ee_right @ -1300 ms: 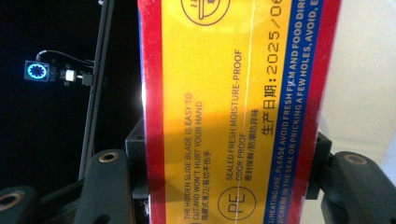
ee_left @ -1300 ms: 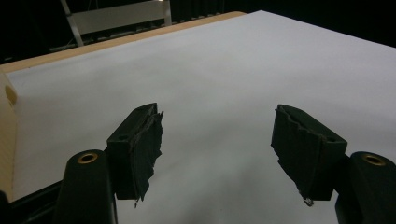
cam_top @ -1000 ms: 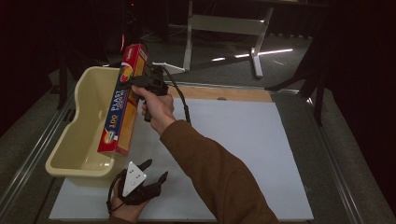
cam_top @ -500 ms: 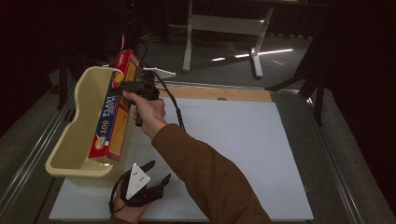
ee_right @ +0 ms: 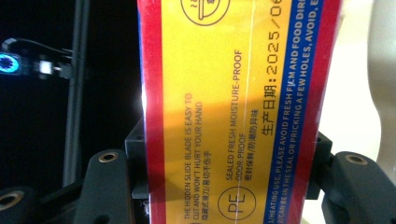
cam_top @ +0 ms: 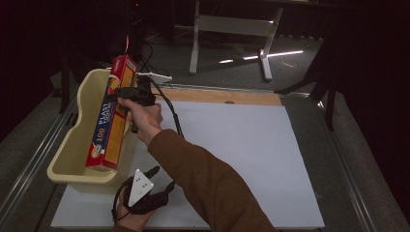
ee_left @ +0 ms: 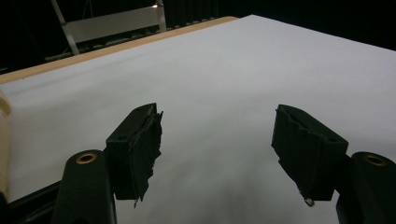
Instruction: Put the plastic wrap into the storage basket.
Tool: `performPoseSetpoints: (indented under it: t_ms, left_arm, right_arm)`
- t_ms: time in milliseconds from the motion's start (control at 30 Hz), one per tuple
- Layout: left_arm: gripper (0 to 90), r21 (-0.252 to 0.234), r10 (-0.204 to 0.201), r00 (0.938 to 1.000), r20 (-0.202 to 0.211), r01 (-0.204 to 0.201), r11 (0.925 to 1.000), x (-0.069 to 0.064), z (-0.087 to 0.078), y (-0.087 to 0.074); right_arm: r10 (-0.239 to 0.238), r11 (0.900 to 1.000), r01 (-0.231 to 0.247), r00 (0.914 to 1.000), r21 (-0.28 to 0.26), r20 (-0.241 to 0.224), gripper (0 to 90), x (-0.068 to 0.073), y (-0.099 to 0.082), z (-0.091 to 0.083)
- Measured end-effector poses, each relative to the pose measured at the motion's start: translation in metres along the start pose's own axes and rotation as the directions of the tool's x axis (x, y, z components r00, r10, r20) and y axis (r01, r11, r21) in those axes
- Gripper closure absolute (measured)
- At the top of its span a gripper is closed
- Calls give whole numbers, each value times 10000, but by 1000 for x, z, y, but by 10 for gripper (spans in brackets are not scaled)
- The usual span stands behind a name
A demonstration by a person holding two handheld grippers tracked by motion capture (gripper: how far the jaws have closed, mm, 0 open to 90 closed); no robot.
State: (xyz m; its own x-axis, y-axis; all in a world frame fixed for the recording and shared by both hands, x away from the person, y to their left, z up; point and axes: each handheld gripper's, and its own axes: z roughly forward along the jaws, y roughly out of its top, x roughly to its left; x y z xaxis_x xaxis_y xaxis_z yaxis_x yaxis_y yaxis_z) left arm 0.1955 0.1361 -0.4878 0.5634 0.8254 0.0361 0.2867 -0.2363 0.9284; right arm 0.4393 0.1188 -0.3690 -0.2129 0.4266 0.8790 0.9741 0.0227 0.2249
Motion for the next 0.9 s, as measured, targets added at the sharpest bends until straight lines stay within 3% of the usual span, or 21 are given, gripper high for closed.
performPoseSetpoints:
  t_ms: [367, 900]
  left_arm:
    - [323, -115, -159, 9999, -7, 159, 9998, 3, -1, 0]
    - [323, -98, -202, 9998, -58, 201, 9997, 4, -3, -1]
  right_arm:
    - [62, 10000, -61, 9993, -28, 356, 400, -6, -1, 15]
    - [303, 9995, -304, 9985, 15, 445, 398, -10, -2, 23]
